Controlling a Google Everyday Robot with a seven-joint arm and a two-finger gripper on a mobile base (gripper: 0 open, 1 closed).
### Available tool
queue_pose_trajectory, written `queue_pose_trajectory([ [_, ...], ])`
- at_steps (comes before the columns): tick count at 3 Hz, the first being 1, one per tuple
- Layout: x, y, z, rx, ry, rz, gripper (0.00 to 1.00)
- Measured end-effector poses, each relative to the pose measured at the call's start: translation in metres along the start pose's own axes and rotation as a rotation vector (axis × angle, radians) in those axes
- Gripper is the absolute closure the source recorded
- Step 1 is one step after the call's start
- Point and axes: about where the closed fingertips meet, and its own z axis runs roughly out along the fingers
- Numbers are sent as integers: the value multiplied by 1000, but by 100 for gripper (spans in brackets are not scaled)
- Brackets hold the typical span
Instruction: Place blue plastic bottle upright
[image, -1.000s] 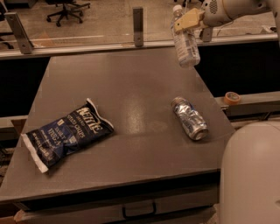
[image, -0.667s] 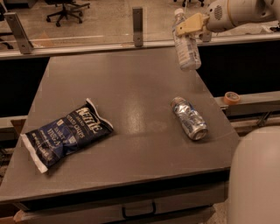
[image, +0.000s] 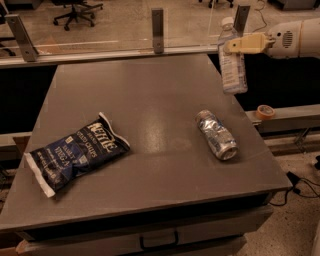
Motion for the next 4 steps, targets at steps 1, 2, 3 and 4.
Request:
queue_pose_trajectory([
  [1, 0, 0, 1, 0, 1, 1, 100],
  [2, -6, 8, 6, -25, -47, -71, 100],
  [3, -11, 29, 6, -76, -179, -173, 100],
  [4, -4, 53, 4, -126, -301, -270, 100],
])
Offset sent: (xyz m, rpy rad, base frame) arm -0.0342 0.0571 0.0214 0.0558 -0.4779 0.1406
